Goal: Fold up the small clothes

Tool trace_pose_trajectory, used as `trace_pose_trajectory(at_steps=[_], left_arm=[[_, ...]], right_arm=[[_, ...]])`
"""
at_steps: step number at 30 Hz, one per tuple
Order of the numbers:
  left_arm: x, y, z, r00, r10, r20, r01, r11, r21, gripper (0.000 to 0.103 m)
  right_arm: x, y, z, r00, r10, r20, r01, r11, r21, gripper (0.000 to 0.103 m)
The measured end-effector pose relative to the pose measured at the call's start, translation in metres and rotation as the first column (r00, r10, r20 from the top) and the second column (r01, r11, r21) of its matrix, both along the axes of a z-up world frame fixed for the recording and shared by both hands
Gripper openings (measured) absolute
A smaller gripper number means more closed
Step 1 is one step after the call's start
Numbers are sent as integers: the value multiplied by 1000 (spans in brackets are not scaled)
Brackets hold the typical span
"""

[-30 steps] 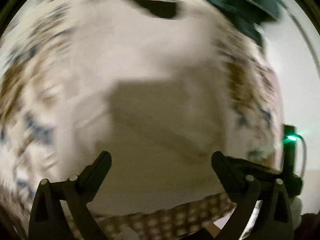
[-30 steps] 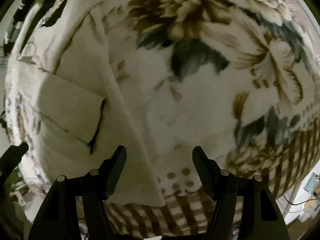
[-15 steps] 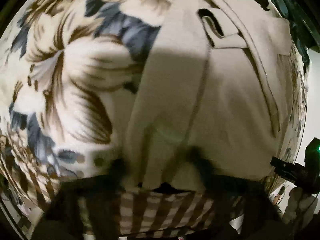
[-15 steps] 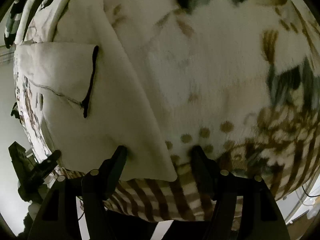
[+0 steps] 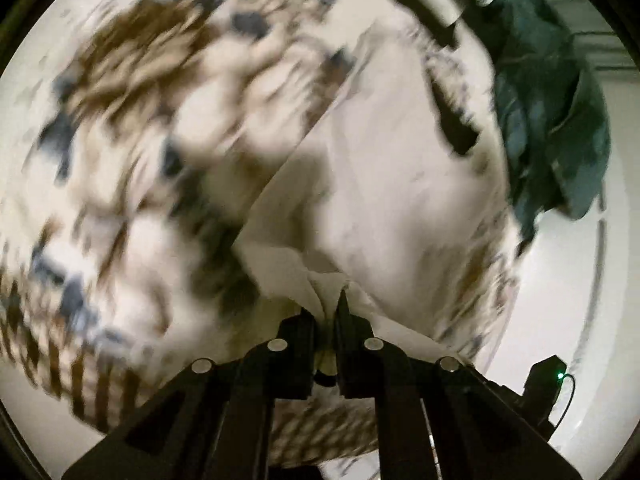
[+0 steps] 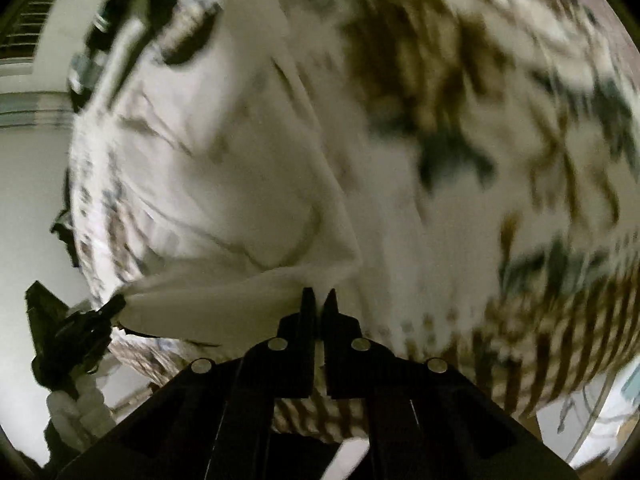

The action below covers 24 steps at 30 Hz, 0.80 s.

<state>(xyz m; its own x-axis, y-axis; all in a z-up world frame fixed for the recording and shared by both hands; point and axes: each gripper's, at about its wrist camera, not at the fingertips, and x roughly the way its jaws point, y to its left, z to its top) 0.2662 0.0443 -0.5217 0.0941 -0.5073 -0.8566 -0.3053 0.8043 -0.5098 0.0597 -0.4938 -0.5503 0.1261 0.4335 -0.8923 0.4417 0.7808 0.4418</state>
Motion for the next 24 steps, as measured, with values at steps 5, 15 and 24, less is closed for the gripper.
trace_pose_trajectory(at_steps=[5, 15, 24], left_arm=[[90, -10, -8, 995, -16, 95, 16, 1000, 2, 6], [263, -23, -63, 994, -13, 112, 13, 1000, -3, 10], [261, 37, -44, 974, 121, 191, -102, 989, -103, 66]], right_arm=[[97, -23, 37, 988, 27, 152, -16, 997, -75, 3], [334, 26, -18, 976, 18, 216, 26, 980, -196, 3], [358, 24, -37, 966, -105, 238, 138, 982, -126, 63]])
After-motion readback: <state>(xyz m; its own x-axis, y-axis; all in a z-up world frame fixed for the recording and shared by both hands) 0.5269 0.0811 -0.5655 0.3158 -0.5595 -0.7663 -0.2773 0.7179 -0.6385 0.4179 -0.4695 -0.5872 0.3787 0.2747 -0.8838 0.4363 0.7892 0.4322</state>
